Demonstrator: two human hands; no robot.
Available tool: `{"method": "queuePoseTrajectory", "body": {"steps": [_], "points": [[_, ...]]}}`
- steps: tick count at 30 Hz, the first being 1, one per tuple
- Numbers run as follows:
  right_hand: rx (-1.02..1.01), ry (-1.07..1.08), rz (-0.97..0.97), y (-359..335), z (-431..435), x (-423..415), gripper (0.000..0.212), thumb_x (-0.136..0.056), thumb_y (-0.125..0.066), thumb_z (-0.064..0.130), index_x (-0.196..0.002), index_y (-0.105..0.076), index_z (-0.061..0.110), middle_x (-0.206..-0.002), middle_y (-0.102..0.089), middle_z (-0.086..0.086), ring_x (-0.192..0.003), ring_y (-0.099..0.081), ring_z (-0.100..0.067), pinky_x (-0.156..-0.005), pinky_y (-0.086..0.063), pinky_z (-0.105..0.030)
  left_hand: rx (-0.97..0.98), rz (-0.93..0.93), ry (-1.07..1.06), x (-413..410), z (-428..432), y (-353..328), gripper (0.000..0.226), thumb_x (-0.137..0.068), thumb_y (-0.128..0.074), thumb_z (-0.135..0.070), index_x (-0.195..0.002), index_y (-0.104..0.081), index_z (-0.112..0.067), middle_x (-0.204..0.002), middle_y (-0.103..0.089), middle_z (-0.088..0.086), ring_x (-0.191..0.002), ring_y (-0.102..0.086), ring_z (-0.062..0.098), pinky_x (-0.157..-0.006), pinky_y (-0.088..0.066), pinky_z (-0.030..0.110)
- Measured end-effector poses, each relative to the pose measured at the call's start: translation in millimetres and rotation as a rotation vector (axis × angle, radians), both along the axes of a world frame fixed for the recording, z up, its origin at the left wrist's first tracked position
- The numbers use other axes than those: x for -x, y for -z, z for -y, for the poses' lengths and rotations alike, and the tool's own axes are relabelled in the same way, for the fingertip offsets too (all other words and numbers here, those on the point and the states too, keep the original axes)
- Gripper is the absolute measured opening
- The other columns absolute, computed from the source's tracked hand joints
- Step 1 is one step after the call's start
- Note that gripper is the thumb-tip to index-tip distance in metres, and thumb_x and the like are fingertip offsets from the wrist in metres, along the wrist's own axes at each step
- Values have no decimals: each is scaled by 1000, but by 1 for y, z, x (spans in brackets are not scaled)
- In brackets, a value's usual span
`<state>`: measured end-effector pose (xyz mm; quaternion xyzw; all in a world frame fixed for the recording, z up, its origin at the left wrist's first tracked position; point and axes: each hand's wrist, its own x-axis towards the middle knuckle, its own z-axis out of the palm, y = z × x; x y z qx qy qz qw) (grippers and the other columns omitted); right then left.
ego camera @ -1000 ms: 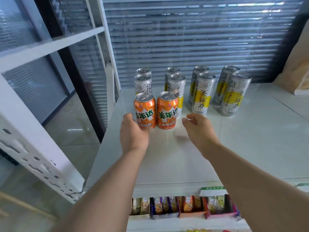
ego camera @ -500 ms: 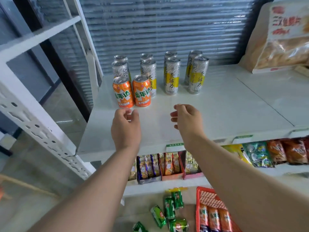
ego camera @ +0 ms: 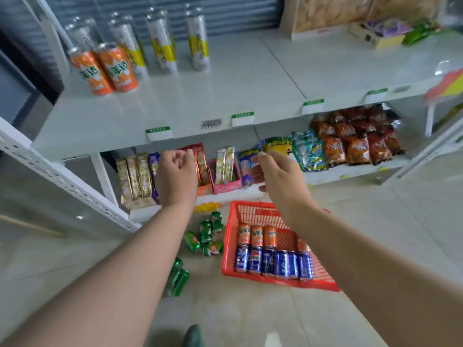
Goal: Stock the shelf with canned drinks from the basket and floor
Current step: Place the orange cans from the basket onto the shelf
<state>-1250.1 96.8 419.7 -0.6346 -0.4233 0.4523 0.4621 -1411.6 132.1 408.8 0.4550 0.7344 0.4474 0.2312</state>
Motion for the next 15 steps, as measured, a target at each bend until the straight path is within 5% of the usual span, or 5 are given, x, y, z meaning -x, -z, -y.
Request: {"method": "queuePoseTrajectory", "body": {"steps": [6, 11, 15], "points": [[166, 125, 30, 80, 74, -105, 24, -94, -51, 27, -86, -69, 14, -72, -65, -1, -68, -57, -20, -64, -43, -36, 142, -8, 122, -98, 53, 81, 24, -92, -52, -39, -102, -58, -17, -100, -66, 1, -92, -62, 20, -72, -45, 29], [276, 254, -9, 156, 90, -163, 27, -91, -51, 26, -80, -62, 4, -71, -62, -5, -67, -55, -21, -68, -41, -36, 260, -51, 204, -153, 67, 156, 20, -92, -56, -34, -95, -58, -15, -80, -51, -10, -81, -52, 14, -66, -32, 24], [364, 309, 12, 217, 68, -196, 25, -94, -50, 21, -75, -66, 19, -68, -66, 4, -64, -59, -14, -67, -43, -34, 373, -76, 271, -180, 49, 219, 24, -91, -56, -35, -99, -60, -13, -82, -52, -9, -80, -51, 14, -65, -32, 25]]}}
